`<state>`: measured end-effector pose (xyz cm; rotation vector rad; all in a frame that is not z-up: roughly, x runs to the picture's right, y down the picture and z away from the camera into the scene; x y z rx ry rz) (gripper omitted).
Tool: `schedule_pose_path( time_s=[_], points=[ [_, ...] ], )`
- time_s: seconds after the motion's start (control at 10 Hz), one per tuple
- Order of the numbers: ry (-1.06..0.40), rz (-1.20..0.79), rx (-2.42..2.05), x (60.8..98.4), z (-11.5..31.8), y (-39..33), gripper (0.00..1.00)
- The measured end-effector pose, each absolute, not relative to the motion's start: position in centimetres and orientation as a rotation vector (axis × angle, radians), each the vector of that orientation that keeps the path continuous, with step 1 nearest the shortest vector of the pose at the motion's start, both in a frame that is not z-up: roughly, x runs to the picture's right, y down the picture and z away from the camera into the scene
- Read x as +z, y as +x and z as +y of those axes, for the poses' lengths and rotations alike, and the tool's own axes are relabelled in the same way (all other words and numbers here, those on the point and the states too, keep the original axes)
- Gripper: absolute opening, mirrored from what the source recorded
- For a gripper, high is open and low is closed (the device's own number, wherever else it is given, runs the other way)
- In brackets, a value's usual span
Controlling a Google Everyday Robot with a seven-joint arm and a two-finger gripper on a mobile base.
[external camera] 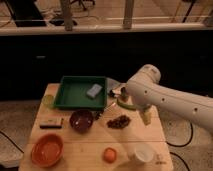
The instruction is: Place grapes in red bowl
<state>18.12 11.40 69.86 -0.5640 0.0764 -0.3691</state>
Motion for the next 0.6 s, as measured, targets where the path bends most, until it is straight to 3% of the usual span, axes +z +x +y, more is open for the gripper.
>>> schedule_pose_path(
  time_s=[0.6],
  points=[
    [-0.569,0.039,-0.428,71.0,11.2,16.2,0.8]
  ],
)
